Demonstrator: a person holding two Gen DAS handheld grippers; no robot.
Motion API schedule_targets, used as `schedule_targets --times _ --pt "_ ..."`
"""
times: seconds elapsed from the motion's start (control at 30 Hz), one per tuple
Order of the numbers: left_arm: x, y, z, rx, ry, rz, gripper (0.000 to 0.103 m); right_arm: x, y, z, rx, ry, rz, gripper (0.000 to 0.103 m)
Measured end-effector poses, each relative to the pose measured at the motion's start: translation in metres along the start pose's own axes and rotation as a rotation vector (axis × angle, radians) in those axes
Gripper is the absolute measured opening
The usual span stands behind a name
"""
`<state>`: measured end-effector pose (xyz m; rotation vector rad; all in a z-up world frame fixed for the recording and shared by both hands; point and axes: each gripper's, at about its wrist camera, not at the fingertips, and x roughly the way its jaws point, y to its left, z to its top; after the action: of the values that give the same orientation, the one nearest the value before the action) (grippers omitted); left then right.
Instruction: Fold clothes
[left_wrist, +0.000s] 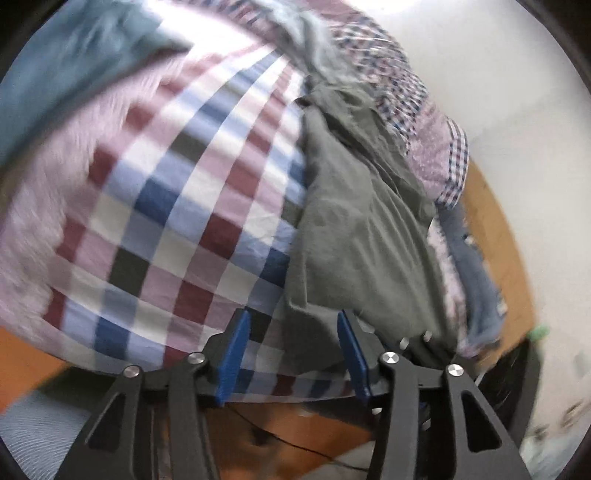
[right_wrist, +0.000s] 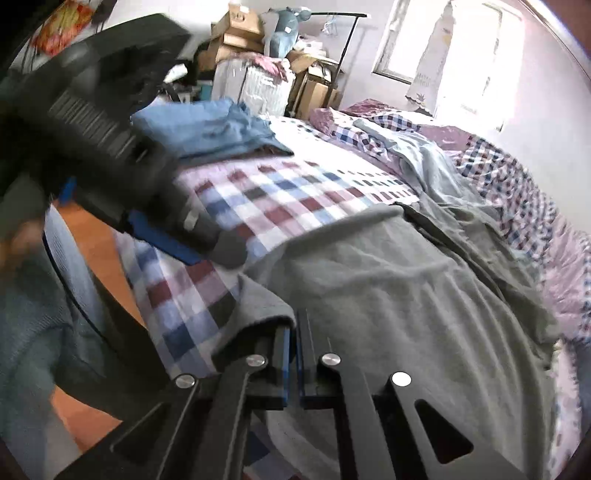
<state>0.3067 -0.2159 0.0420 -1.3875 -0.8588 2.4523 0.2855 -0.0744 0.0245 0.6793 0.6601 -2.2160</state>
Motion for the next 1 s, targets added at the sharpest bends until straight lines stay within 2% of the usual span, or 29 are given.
schedule_targets --times 0.17,0.23,0.33,0.47,0.57,0.67,0.73,0.87,1.0 --pt "-0.003 -0.039 -0.023 0.16 0.02 0.075 0.06 -0.022 -0.01 0.013 0.06 -0.051 0.084 0.001" --pt "-0.006 -0.052 -0.031 0.216 -0.006 0.112 0.06 -0.03 -0.013 0.015 0.075 -0.061 0.105 0.0" --pt "-0.006 -0.058 -0.033 0.254 -0.042 0.188 0.06 -0.038 -0.023 0.017 0.122 -0.074 0.152 0.0" --pt "-0.001 -0.057 -0.036 0.281 -0.047 0.252 0.06 -0.05 -0.032 0.019 0.149 -0.089 0.22 0.0" --pt "0.003 -0.067 -0.041 0.333 -0.053 0.263 0.06 -0.05 -0.044 0.02 0.208 -0.077 0.297 0.0" --pt "0.0 -0.078 -0.047 0.367 -0.076 0.195 0.06 -0.047 -0.056 0.02 0.261 -0.059 0.36 0.0" --pt "0.002 -0.082 -0.051 0.376 -0.072 0.187 0.06 -0.045 -0.062 0.019 0.288 -0.047 0.399 0.001" --pt "0.009 -0.086 -0.053 0.394 -0.067 0.199 0.06 -0.041 -0.074 0.016 0.355 -0.031 0.439 0.001" --pt "0.017 -0.085 -0.045 0.348 -0.108 0.214 0.059 -0.042 -0.074 0.016 0.356 -0.029 0.438 0.001"
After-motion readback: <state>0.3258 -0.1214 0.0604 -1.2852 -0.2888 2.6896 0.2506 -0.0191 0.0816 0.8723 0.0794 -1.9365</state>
